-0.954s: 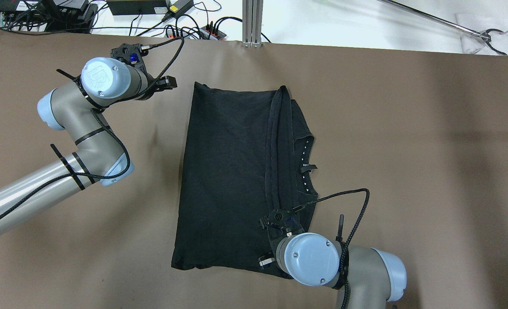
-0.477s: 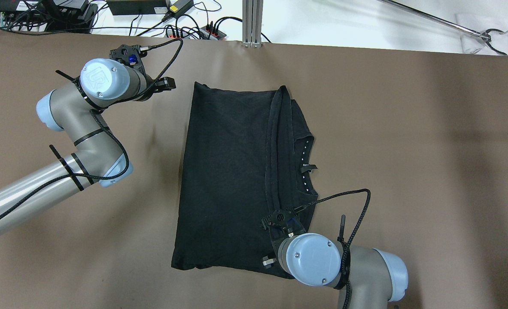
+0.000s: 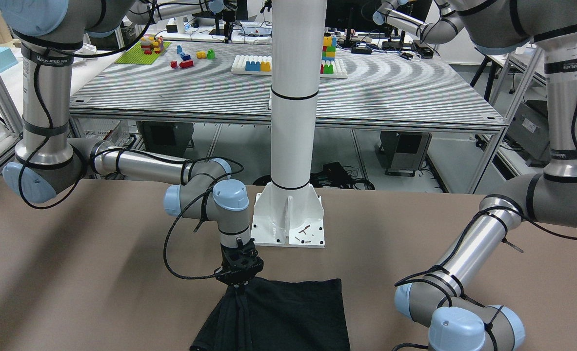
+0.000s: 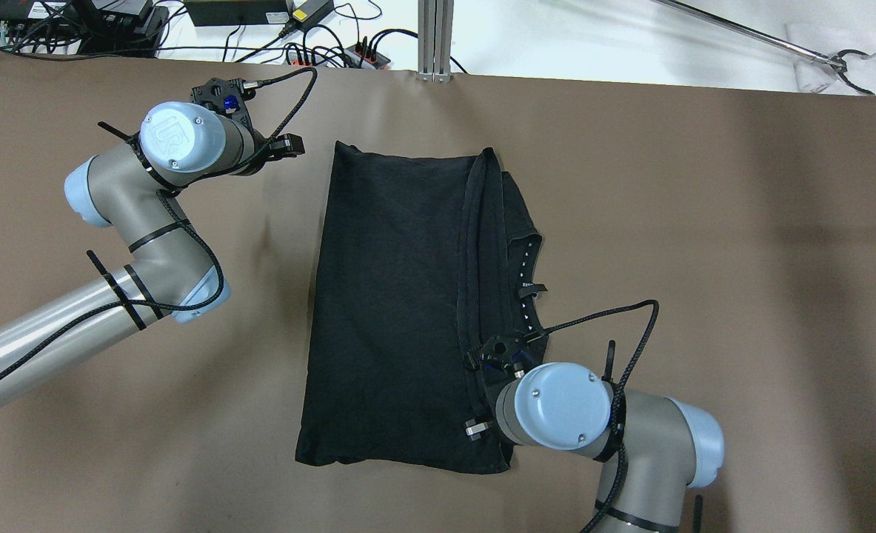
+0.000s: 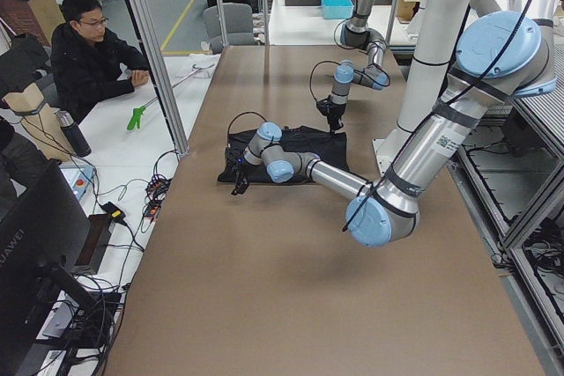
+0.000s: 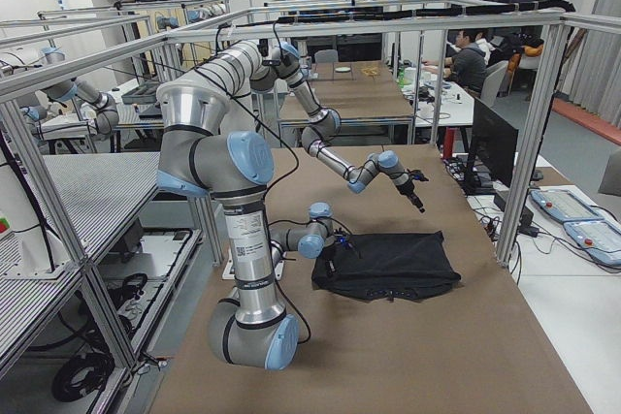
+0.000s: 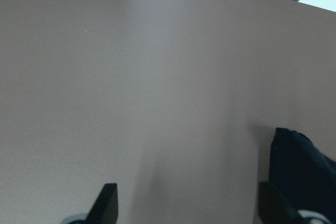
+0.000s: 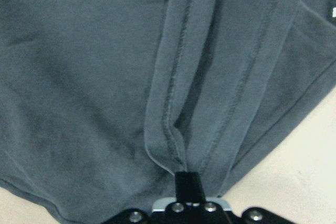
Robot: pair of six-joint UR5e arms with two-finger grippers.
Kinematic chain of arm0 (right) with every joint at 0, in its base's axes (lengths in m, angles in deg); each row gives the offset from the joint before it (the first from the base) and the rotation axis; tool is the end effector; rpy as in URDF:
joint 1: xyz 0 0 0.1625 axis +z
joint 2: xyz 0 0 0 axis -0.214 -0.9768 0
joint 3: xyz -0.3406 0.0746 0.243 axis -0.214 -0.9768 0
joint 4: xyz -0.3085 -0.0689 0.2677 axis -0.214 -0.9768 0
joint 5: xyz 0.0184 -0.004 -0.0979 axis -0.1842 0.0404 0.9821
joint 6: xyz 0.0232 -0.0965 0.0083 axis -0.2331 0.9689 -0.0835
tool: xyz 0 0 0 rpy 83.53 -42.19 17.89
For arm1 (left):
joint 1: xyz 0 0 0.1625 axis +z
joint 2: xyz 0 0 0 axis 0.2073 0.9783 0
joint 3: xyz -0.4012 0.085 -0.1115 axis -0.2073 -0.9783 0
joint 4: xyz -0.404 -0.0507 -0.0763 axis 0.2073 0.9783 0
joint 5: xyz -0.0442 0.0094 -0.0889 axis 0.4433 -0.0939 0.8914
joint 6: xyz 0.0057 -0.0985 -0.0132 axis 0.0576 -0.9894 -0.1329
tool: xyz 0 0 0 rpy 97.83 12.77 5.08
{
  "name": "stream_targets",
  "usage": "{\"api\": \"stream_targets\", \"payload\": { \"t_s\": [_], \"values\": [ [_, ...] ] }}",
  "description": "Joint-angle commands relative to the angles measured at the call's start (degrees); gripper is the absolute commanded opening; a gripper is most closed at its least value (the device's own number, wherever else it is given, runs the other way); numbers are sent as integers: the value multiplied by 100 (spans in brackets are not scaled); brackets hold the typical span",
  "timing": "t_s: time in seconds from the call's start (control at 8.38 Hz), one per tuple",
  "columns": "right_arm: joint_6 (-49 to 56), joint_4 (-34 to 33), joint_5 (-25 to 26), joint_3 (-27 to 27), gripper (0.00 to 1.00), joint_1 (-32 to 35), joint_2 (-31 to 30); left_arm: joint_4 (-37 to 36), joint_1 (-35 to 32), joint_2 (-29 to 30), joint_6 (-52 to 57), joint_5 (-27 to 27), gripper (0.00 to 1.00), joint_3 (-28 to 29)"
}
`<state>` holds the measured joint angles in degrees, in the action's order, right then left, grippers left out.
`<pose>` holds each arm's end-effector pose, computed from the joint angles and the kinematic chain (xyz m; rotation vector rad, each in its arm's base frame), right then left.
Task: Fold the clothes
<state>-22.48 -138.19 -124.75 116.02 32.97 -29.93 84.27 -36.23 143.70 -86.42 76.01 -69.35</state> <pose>-0.5267 -0.3249 0.2693 0.2743 -0.8194 -0.2966 0.4162 -0.6575 0.3264 0.4707 0.8350 -0.4836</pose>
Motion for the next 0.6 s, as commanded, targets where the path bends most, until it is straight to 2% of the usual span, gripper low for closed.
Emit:
{"api": "stream_targets", "payload": {
  "t_s": [0.0,0.12,0.24,0.36,0.48],
  "values": [
    [168,17,-465,515,0,269,-645,-8,3,52,-26,1,94,-5],
    [-1079,17,-429,945,0,-168,-1057,-9,3,53,-70,1,94,-14],
    [-1883,0,-316,1150,0,-651,-1252,-9,3,61,-70,-8,94,-5],
    [-2031,-1,-115,1117,0,-812,-1194,-9,3,61,-70,-8,94,3],
    [-1971,8,-235,1143,0,-788,-1193,-9,3,53,-62,-8,94,3]
  ]
}}
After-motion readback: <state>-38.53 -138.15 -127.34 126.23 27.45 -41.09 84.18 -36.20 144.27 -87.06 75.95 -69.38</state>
